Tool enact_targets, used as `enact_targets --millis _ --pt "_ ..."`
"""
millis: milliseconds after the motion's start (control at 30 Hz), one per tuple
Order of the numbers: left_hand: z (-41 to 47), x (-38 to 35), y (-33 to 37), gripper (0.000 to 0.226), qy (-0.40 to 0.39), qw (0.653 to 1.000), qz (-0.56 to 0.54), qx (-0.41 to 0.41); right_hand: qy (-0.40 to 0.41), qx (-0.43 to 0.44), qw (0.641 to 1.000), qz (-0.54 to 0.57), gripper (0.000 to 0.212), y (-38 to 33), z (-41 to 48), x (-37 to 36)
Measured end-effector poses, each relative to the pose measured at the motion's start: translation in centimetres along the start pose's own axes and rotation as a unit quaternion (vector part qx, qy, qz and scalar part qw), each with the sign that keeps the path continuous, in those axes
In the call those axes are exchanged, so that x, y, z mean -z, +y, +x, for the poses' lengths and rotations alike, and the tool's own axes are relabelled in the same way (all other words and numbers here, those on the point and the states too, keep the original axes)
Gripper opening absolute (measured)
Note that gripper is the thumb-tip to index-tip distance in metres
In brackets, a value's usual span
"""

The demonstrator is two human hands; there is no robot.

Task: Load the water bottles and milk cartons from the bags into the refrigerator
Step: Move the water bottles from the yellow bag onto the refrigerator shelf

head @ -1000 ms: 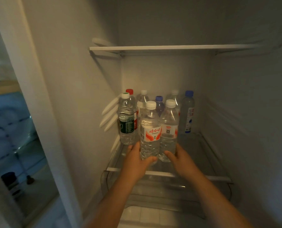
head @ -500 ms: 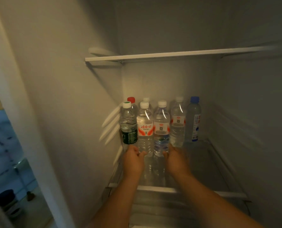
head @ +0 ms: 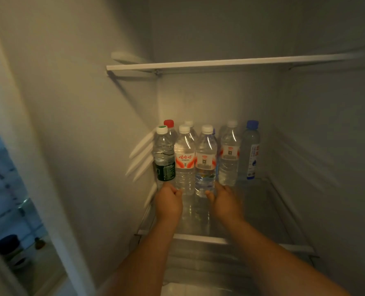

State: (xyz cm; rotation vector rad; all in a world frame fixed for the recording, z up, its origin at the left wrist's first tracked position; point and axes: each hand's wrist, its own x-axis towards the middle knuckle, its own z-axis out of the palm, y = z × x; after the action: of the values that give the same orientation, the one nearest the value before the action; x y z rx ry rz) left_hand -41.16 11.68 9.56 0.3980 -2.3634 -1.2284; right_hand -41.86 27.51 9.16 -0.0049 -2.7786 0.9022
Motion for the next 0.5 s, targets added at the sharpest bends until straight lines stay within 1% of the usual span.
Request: enact_targets --millis 67,200,233,300,367,433,500 --pt "-0.5 0.8 0.5 0.013 -0.031 0.999 0.010 -0.004 0.010 0.003 0.999 0.045 0.048 -0.5 -0.6 0.5" --pt "-2.7 2.9 1.4 0.011 -0.140 0.988 -0.067 -0.008 0.035 0.002 0.981 0.193 0.060 -0.5 -1.8 1.2" --pt "-3.6 3.4 1.4 0.011 -0.152 0.985 -0.074 -0.018 0.045 -0.011 0.977 0.210 0.066 0.3 -1.6 0.7" --pt "-5.4 4.2 0.9 0.015 -0.142 0.986 -0.073 -0.039 0.054 -0.039 0.975 0.212 0.076 1.1 -1.8 0.2" --pt "-7.0 5.0 -0.4 0.022 -0.099 0.991 -0.043 -0.074 0.052 -0.052 0.981 0.180 0.079 -0.3 -4.2 1.4" --pt "-8.3 5.7 -2.2 0.028 -0.046 0.989 0.039 -0.137 0.039 -0.039 0.992 0.114 0.079 -1.1 -6.2 1.9" --pt "-9.8 6.5 -3.3 0.037 -0.026 0.974 0.141 -0.174 0.035 -0.001 0.998 0.052 0.078 -1.4 -7.8 2.1"
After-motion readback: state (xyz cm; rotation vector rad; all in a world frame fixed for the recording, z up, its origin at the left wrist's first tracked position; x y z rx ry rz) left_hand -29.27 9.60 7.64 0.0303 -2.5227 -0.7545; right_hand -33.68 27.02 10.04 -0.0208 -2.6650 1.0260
